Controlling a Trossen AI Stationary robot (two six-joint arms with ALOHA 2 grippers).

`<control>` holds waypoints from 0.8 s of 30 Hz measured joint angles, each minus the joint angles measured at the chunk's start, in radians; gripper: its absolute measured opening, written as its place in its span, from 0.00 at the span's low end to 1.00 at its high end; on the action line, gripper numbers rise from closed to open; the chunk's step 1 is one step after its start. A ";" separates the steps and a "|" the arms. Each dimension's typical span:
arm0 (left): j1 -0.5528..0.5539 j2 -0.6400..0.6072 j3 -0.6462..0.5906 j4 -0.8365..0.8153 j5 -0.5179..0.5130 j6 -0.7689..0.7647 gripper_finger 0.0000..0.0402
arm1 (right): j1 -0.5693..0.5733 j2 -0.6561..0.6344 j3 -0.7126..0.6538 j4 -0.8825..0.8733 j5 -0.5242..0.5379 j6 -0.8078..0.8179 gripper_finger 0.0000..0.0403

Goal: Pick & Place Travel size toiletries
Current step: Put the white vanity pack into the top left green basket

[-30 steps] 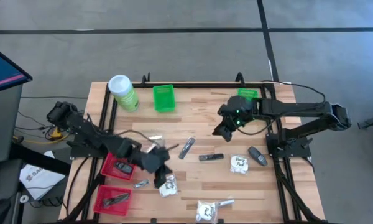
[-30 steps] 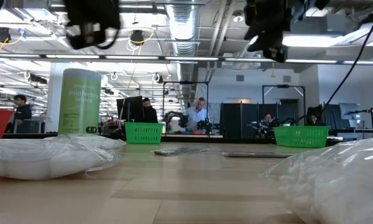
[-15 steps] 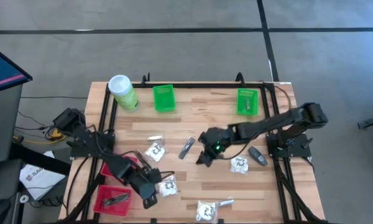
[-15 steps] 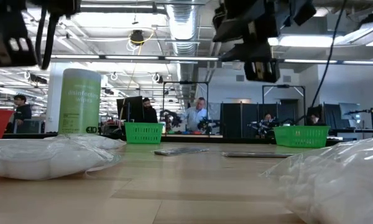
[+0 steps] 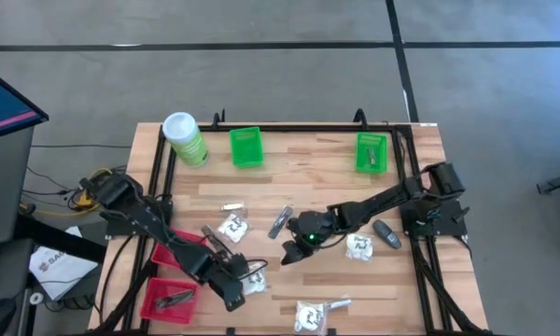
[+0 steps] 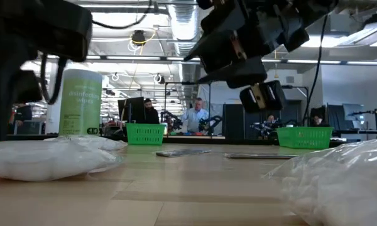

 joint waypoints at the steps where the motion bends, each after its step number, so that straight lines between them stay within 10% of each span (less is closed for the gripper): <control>1: 0.008 0.009 0.000 0.015 0.001 0.002 0.00 | 0.006 0.011 0.000 0.002 0.000 0.012 0.27; 24: 0.111 0.121 0.003 0.228 -0.009 0.081 0.00 | 0.003 0.043 0.000 -0.062 0.106 0.133 0.49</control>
